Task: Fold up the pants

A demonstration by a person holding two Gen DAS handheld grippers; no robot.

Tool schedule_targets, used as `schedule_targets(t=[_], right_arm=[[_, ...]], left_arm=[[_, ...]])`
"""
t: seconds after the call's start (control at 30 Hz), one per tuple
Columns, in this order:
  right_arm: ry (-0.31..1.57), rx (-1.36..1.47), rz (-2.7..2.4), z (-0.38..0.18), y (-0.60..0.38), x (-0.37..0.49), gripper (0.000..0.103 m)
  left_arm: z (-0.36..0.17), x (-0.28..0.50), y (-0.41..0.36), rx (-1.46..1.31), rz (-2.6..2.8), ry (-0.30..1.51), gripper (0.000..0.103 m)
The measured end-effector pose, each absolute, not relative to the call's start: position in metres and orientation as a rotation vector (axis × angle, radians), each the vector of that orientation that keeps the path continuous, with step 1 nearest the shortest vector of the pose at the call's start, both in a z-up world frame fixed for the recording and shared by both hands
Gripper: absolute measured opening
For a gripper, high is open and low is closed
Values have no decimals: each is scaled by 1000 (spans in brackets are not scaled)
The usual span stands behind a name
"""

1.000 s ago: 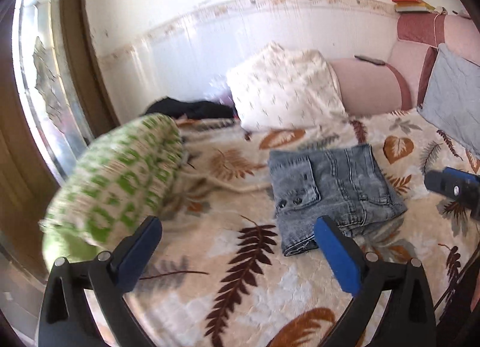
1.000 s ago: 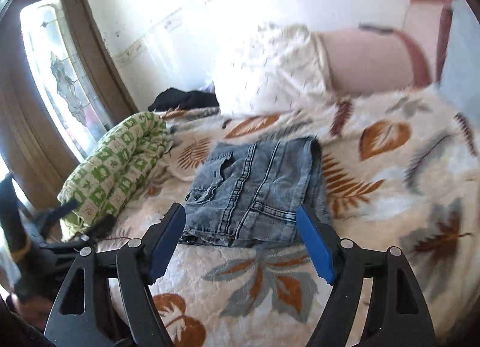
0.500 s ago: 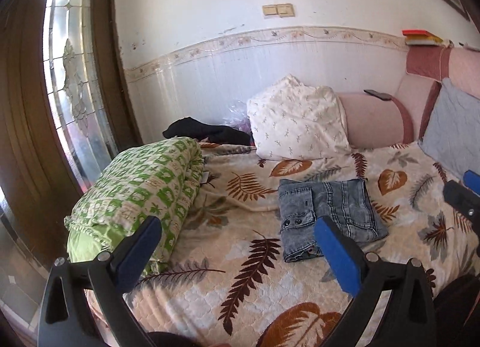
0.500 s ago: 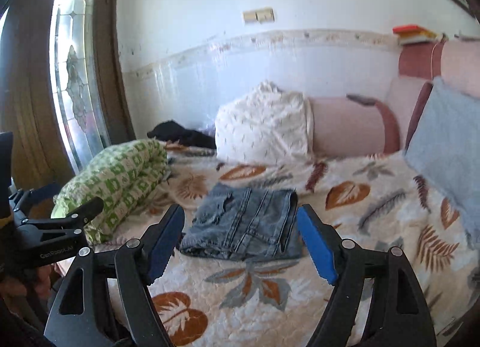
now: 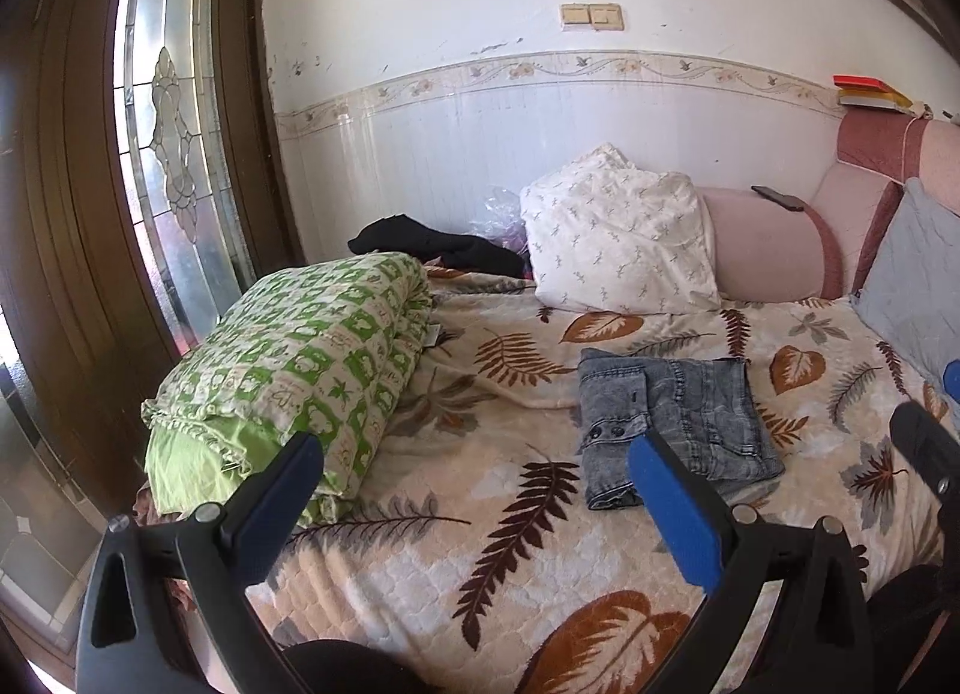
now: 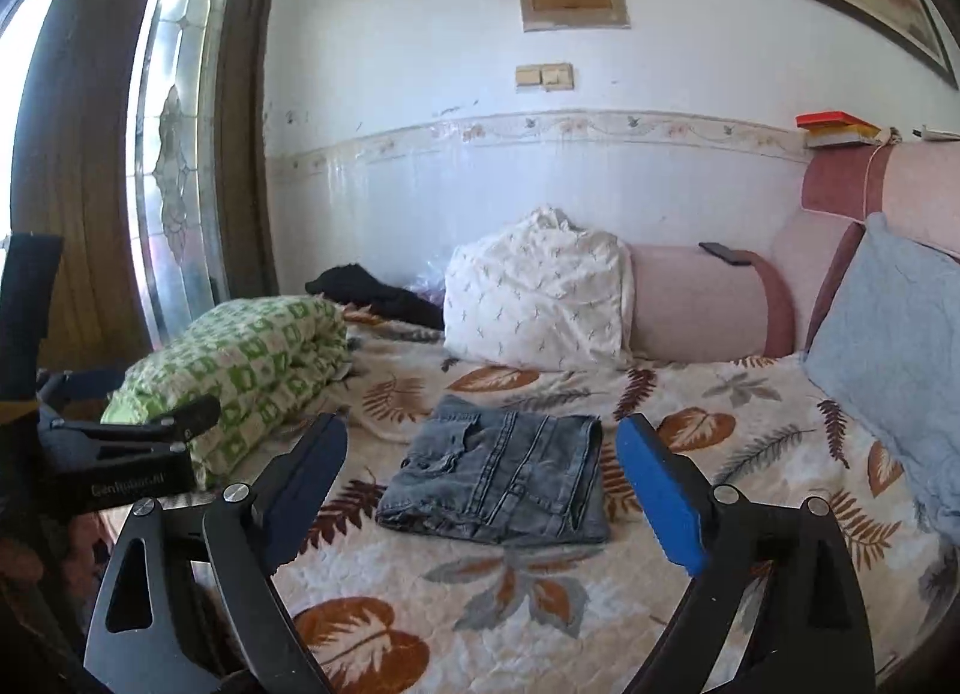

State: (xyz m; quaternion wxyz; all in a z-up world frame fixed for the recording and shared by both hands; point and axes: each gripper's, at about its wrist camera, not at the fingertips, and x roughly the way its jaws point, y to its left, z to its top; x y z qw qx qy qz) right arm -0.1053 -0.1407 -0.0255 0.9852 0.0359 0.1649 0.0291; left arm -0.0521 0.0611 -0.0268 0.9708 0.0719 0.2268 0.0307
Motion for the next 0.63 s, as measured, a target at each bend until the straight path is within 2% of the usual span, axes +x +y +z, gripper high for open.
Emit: schedule_targets(t=[0.63], right_arm=[[428,37,111,-52,-117,-82,92]], left_arm=[[-42,-33,84,88,81,505,103]])
